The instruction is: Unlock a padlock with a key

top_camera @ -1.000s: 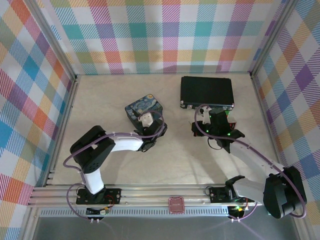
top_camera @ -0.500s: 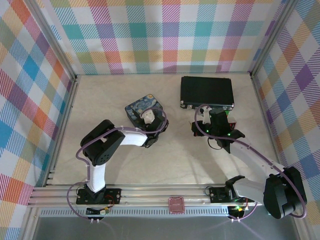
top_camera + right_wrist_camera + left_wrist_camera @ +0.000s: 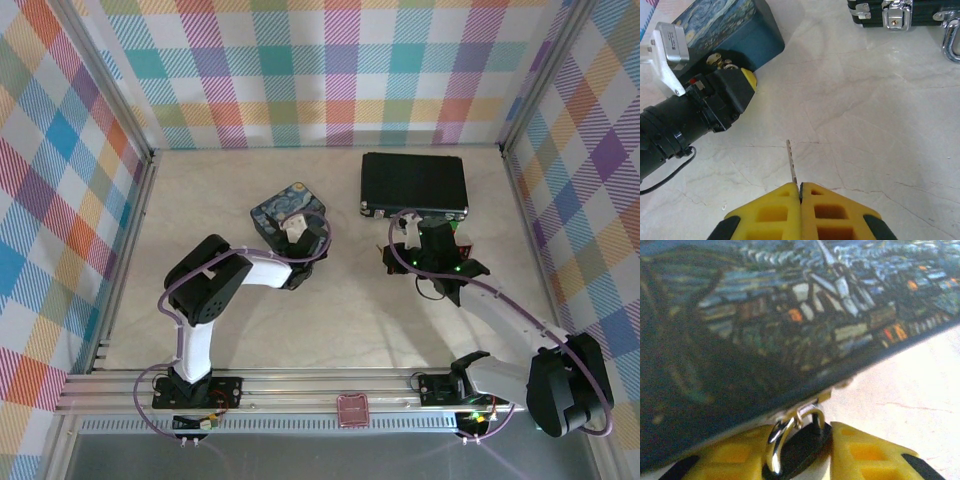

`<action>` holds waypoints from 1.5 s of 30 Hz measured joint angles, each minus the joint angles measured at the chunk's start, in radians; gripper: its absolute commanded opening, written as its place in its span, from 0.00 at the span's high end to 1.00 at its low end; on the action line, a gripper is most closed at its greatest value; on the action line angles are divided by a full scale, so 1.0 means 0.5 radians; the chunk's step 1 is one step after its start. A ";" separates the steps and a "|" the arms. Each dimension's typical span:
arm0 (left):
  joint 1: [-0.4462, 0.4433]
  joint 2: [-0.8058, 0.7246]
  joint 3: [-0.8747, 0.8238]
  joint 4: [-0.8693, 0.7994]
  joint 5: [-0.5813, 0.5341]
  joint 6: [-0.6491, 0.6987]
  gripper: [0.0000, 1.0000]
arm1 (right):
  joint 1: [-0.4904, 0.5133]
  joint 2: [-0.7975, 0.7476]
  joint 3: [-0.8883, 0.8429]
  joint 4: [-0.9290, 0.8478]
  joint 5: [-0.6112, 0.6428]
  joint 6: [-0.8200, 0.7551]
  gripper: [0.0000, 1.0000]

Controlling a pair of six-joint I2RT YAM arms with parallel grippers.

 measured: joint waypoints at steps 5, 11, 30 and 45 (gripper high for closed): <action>0.040 -0.064 -0.076 0.126 0.145 -0.043 1.00 | 0.000 0.082 0.000 0.004 -0.040 0.008 1.00; 0.156 -0.216 -0.183 0.040 0.378 -0.161 1.00 | 0.000 0.119 0.000 0.092 -0.092 0.037 1.00; 0.315 -0.517 -0.435 0.153 1.055 -0.573 1.00 | 0.096 0.675 -0.050 0.727 -0.433 0.380 1.00; 0.320 -0.573 -0.676 0.728 1.219 -0.835 1.00 | 0.269 0.935 -0.050 1.102 -0.617 0.759 1.00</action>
